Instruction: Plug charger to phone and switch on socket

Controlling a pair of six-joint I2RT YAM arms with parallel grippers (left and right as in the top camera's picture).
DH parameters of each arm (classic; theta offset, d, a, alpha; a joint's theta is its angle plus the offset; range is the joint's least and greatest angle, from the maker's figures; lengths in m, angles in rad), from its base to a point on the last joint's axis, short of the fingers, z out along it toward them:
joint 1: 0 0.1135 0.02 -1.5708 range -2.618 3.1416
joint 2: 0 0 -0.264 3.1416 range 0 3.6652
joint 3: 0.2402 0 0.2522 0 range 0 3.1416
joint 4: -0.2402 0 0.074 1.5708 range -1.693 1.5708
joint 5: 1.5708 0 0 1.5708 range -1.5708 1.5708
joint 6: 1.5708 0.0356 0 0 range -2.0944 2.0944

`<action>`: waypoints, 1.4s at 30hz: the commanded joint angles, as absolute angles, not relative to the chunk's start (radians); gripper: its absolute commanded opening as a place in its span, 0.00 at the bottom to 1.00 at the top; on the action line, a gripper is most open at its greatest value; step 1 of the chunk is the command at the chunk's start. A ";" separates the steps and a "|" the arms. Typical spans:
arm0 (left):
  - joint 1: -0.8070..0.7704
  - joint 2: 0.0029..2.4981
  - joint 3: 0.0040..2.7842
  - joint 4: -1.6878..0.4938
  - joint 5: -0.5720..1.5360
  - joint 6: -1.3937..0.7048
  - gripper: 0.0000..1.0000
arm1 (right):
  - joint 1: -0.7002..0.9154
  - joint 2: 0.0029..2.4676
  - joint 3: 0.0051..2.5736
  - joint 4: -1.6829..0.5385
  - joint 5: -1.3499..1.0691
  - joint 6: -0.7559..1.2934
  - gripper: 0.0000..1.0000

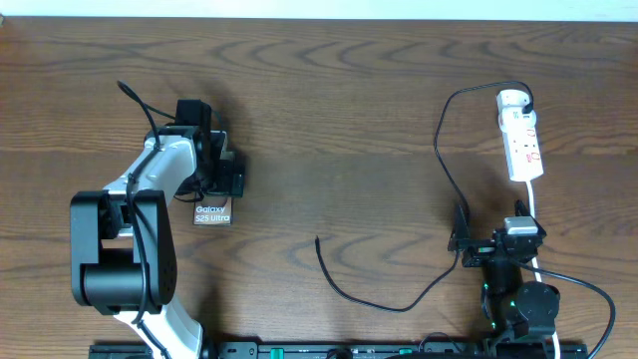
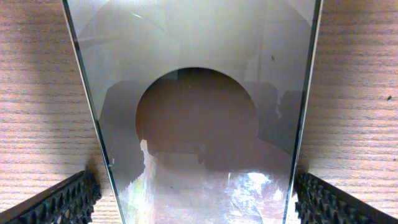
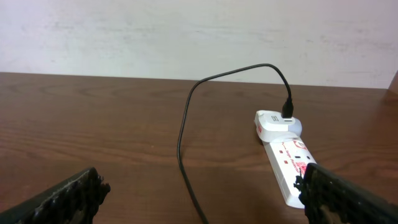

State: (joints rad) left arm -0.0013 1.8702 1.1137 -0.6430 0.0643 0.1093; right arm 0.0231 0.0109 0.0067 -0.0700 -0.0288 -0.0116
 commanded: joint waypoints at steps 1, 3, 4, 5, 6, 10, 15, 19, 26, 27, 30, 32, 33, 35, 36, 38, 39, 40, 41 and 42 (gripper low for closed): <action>0.001 1.876 1.083 -0.654 0.059 0.119 0.99 | 0.028 0.006 0.006 -0.075 -0.028 -0.020 0.99; 0.000 1.876 1.082 -0.657 0.059 0.119 0.99 | 0.028 0.006 0.006 -0.075 -0.028 -0.020 0.99; 0.000 1.876 1.082 -0.659 0.059 0.119 0.99 | 0.028 0.006 0.006 -0.075 -0.028 -0.020 0.99; 0.000 1.876 1.080 -0.660 0.059 0.119 0.99 | 0.028 0.006 0.006 -0.075 -0.028 -0.020 0.99; 0.000 1.876 1.077 -0.660 0.059 0.119 0.99 | 0.028 0.006 0.006 -0.075 -0.028 -0.020 0.99; 0.000 1.876 1.052 -0.648 0.059 0.119 0.99 | 0.028 0.006 0.006 -0.075 -0.028 -0.020 0.99; 0.000 1.876 1.049 -0.645 0.059 0.120 0.99 | 0.028 0.006 0.006 -0.075 -0.028 -0.019 0.99; 0.001 1.876 1.049 -0.642 0.058 0.120 0.99 | 0.028 0.006 0.006 -0.075 -0.028 -0.020 0.99; 0.001 1.876 1.049 -0.625 0.058 0.142 0.99 | 0.028 0.006 0.006 -0.075 -0.028 -0.020 0.99; 0.001 1.876 1.049 -0.618 0.058 0.147 0.98 | 0.028 0.006 0.006 -0.075 -0.028 -0.020 0.99; 0.001 1.876 1.049 -0.608 0.058 0.147 0.99 | 0.028 0.006 0.006 -0.075 -0.028 -0.020 0.99; 0.001 1.876 1.049 -0.607 0.057 0.147 0.99 | 0.028 0.006 0.006 -0.075 -0.028 -0.020 0.99; 0.001 1.876 1.049 -0.607 0.054 0.148 0.99 | 0.028 0.006 0.006 -0.075 -0.028 -0.019 0.99; 0.001 1.876 1.049 -0.607 0.036 0.150 0.99 | 0.028 0.006 0.006 -0.075 -0.028 -0.020 0.99; 0.000 1.876 1.049 -0.607 0.033 0.150 0.99 | 0.028 0.006 0.006 -0.075 -0.028 -0.020 0.99; 0.001 1.876 1.049 -0.607 0.033 0.150 0.99 | 0.028 0.006 0.006 -0.075 -0.028 -0.020 0.99; 0.000 1.876 1.049 -0.607 0.033 0.150 0.99 | 0.028 0.006 0.006 -0.075 -0.028 -0.020 0.99; 0.000 1.876 1.049 -0.606 0.033 0.150 0.99 | 0.028 0.006 0.006 -0.075 -0.028 -0.019 0.99; 0.000 1.876 1.049 -0.604 0.033 0.150 0.99 | 0.028 0.006 0.006 -0.075 -0.028 -0.020 0.99; 0.000 1.876 1.049 -0.603 0.033 0.150 0.99 | 0.028 0.006 0.006 -0.075 -0.028 -0.020 0.99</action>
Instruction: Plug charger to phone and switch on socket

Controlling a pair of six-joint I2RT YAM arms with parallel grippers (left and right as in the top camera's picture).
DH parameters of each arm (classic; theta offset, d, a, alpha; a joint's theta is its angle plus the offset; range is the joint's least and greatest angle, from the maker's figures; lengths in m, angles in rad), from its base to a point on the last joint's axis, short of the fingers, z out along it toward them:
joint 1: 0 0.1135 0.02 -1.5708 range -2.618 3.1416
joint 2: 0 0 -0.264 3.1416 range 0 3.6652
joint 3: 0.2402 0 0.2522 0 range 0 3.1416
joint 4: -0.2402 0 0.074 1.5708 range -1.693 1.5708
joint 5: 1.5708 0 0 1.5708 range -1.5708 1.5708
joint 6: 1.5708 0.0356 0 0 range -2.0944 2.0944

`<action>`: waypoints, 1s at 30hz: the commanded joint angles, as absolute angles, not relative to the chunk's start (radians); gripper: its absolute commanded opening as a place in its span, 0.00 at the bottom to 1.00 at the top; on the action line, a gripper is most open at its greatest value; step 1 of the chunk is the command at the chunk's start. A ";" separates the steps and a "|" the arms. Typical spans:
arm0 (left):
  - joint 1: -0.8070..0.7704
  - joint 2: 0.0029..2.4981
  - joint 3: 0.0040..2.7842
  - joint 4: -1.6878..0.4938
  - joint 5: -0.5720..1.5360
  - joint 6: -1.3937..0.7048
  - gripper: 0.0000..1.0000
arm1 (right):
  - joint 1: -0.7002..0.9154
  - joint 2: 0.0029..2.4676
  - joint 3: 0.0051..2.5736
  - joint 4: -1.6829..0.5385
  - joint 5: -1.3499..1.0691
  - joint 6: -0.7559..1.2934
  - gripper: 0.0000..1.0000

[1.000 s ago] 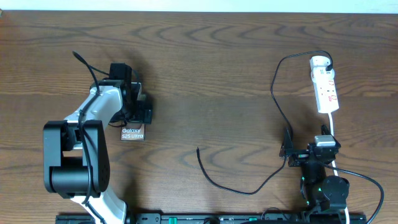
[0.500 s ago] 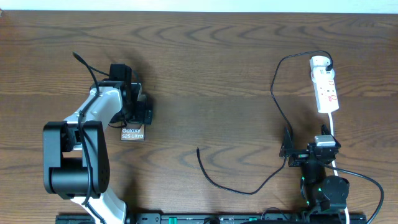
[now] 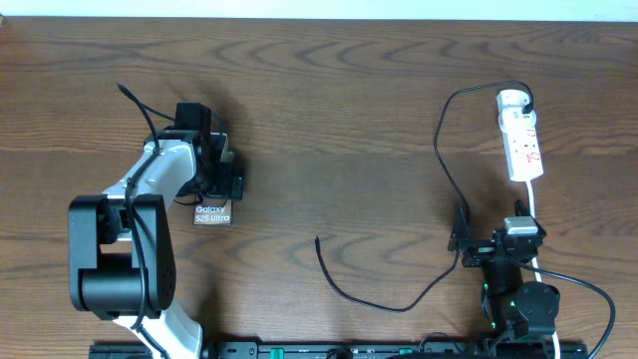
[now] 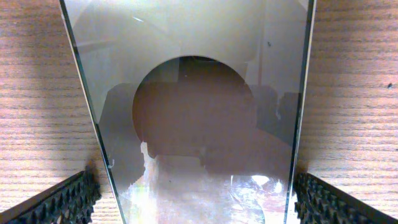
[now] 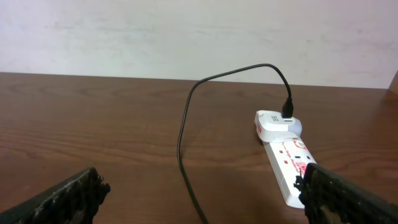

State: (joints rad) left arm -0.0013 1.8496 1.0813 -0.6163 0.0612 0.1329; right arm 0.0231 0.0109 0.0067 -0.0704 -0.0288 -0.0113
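Note:
The phone (image 3: 212, 212), labelled Galaxy S25 Ultra, lies flat on the table's left side, and its glossy screen (image 4: 193, 93) fills the left wrist view. My left gripper (image 3: 219, 187) hangs over it, open, one finger (image 4: 62, 202) on each side of the phone's long edges. The black charger cable (image 3: 399, 305) runs from the white adapter (image 3: 512, 100), plugged into the far end of the white power strip (image 3: 525, 145), to a free end (image 3: 318, 240) on the table's middle. My right gripper (image 3: 495, 242) stands open near the front edge, the cable (image 5: 183, 137) and the strip (image 5: 287, 168) ahead of it.
The brown wooden table (image 3: 339, 120) ends at a pale wall (image 5: 186, 31) behind the strip. The strip's own white lead (image 3: 538, 214) runs toward the front past my right arm.
In the left wrist view the phone's screen sits a touch higher and further left, so my left gripper has shifted slightly over it. The right arm, cable and strip are unchanged.

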 commanded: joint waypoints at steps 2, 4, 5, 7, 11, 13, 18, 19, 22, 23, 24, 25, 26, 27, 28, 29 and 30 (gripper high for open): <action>0.000 1.876 1.049 -0.599 0.033 0.150 0.99 | 0.028 0.006 0.006 -0.075 -0.028 -0.020 0.99; 0.000 1.876 1.049 -0.598 0.033 0.150 0.99 | 0.028 0.006 0.006 -0.075 -0.028 -0.019 0.99; 0.000 1.876 1.049 -0.599 0.033 0.150 0.99 | 0.028 0.006 0.006 -0.075 -0.028 -0.020 0.99; 0.000 1.876 1.049 -0.599 0.033 0.150 0.99 | 0.028 0.006 0.006 -0.075 -0.028 -0.020 0.99; 0.000 1.876 1.049 -0.599 0.033 0.149 0.98 | 0.028 0.006 0.006 -0.075 -0.028 -0.020 0.99; 0.001 1.876 1.049 -0.599 0.033 0.150 0.98 | 0.028 0.006 0.006 -0.075 -0.028 -0.020 0.99; 0.001 1.876 1.049 -0.599 0.033 0.150 0.98 | 0.028 0.006 0.006 -0.075 -0.028 -0.020 0.99; 0.000 1.876 1.049 -0.599 0.033 0.150 0.98 | 0.028 0.006 0.006 -0.075 -0.028 -0.020 0.99; 0.001 1.876 1.049 -0.600 0.033 0.150 0.98 | 0.028 0.006 0.006 -0.075 -0.028 -0.020 0.99; 0.001 1.876 1.049 -0.600 0.033 0.150 0.98 | 0.028 0.006 0.006 -0.075 -0.028 -0.020 0.99; 0.001 1.876 1.049 -0.600 0.033 0.150 0.98 | 0.028 0.006 0.006 -0.075 -0.028 -0.020 0.99; 0.001 1.876 1.049 -0.600 0.033 0.150 0.98 | 0.028 0.006 0.006 -0.075 -0.028 -0.019 0.99; 0.001 1.876 1.049 -0.600 0.033 0.150 0.98 | 0.028 0.006 0.006 -0.075 -0.028 -0.020 0.99; 0.001 1.876 1.049 -0.600 0.033 0.150 0.98 | 0.028 0.006 0.006 -0.075 -0.028 -0.020 0.99; 0.001 1.876 1.049 -0.600 0.033 0.149 0.98 | 0.028 0.006 0.006 -0.075 -0.028 -0.020 0.99; 0.000 1.876 1.049 -0.600 0.033 0.149 0.97 | 0.028 0.006 0.006 -0.075 -0.028 -0.019 0.99; 0.001 1.876 1.049 -0.600 0.033 0.149 0.97 | 0.028 0.006 0.006 -0.075 -0.028 -0.020 0.99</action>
